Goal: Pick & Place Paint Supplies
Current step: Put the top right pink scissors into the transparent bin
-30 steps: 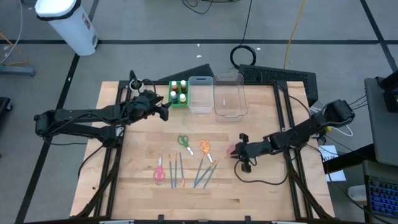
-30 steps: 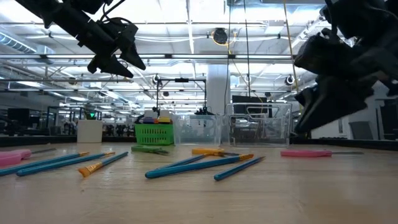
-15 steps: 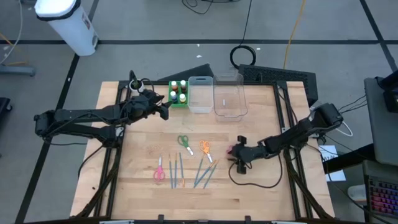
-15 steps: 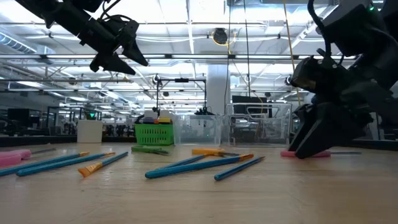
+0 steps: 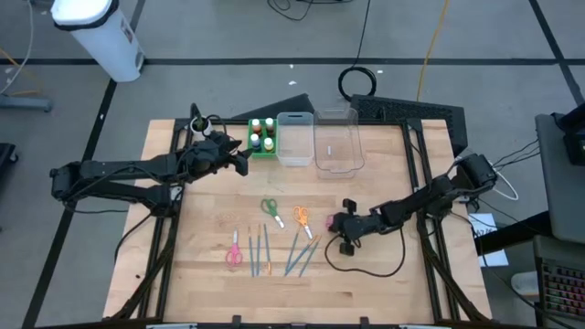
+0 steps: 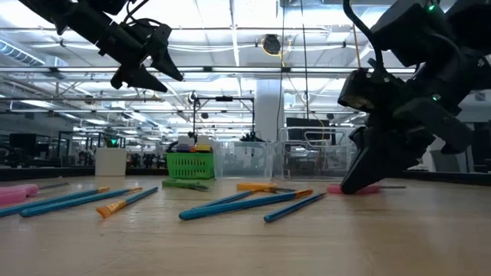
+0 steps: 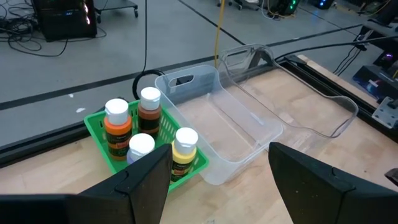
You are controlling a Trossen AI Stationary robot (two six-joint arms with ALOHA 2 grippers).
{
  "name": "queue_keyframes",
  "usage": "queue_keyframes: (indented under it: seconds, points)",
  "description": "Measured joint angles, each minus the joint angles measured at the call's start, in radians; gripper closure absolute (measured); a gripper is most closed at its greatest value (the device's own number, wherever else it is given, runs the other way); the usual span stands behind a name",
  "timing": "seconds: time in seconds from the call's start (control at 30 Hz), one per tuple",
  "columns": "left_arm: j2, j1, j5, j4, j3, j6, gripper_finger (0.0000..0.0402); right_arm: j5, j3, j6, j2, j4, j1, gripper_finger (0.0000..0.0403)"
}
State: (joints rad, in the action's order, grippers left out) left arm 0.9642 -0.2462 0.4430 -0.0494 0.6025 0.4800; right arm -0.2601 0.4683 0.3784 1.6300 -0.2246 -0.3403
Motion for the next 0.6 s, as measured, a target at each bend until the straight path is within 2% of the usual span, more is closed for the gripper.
queue_keyframes:
  seconds: [0.2, 0.33, 0.6]
  points:
    - [0.0, 0.0, 0.0, 0.001, 0.0, -0.002, 0.0131, 0.033, -0.007, -0.039, -0.145, -0.099, -0.003, 0.0402]
    - [0.0, 0.0, -0.001, 0.001, 0.0, -0.003, 0.0131, 0.02, -0.002, -0.063, -0.242, -0.194, -0.002, 0.0402]
    - [0.0, 0.0, 0.0, 0.001, 0.0, -0.003, 0.0131, 0.003, -0.003, -0.125, -0.335, -0.364, 0.01, 0.0402]
